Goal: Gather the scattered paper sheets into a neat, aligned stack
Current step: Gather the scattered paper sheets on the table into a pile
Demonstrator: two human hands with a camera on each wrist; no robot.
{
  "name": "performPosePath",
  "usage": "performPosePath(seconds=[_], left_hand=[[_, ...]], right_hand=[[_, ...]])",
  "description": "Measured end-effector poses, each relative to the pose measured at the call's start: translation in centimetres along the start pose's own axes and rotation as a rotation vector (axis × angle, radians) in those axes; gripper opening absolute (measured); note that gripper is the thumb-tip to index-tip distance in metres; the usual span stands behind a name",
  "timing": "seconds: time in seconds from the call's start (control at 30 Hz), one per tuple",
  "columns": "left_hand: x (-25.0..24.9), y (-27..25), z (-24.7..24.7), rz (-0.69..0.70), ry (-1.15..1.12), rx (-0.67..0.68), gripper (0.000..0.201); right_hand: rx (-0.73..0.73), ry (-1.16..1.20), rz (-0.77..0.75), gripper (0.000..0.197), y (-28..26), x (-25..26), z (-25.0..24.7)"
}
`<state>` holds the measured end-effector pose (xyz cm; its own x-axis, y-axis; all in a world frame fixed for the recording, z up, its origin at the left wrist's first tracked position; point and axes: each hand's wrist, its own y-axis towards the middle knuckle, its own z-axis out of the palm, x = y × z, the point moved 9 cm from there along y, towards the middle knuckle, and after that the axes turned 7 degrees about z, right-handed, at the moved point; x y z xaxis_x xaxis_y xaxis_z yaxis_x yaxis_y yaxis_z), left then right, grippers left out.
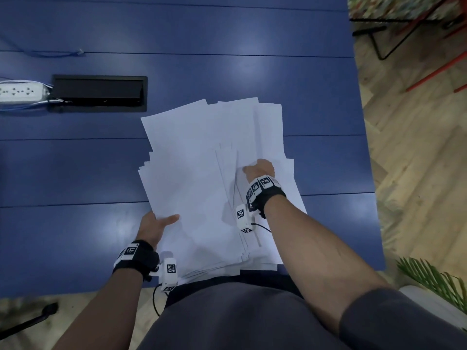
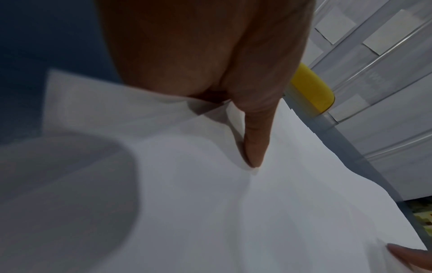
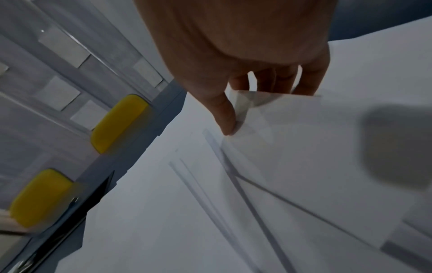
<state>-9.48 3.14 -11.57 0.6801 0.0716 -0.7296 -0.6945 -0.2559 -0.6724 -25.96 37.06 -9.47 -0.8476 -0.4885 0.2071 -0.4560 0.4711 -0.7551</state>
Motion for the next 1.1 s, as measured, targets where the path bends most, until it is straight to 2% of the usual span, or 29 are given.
performPosePath(seconds=[0.17,0.27,0.47,0.57,0.67,0.73,0.83,0.93,1.0,1.1], left_hand=[[-0.2,-0.2,0.2,0.000,-0.013,-0.013,0.041],[0.0,0.1,0.0,-0.011,0.006,-0.019,0.043],[0.2,0.2,-0.1,-0.014,0.005,-0.039,0.042],[0.0,0.0,0.0,-0.011,-0.010,-0.036,0.040],[0.0,-0.1,0.0,-0.011,-0.012,-0.035,0.040],[0.0,-0.1,-0.1,-0.010,-0.007,-0.032,0.041],[0.0,-0.1,0.0,-0.012,0.000,-0.022,0.035],[-0.4,-0.3,0.2,-0.008,0.005,-0.020,0.032],[-0.6,-0.4,0.3,-0.001,0.000,-0.022,0.034],[-0.6,-0.6,0.4,0.001,-0.005,-0.024,0.037]], right_hand=[[-0.005,0.122,0.003,0.053,-0.1,0.0,0.2],[0.020,0.019,-0.044,0.041,-0.3,0.2,0.3],[-0.084,-0.103,-0.071,0.017,0.4,-2.1,-3.8],[-0.144,-0.208,-0.085,0.017,1.1,-4.5,-6.7],[-0.173,-0.256,0.001,0.016,1.8,-7.9,-8.5],[-0.150,-0.252,0.102,0.030,1.9,-9.9,-8.2],[-0.095,-0.179,0.203,0.069,1.0,-11.1,-6.6],[-0.091,-0.120,0.214,0.080,0.3,-10.7,-5.1],[-0.087,-0.114,0.218,0.075,0.1,-10.5,-4.2],[-0.129,-0.185,0.243,0.050,-0.1,-10.6,-3.9]])
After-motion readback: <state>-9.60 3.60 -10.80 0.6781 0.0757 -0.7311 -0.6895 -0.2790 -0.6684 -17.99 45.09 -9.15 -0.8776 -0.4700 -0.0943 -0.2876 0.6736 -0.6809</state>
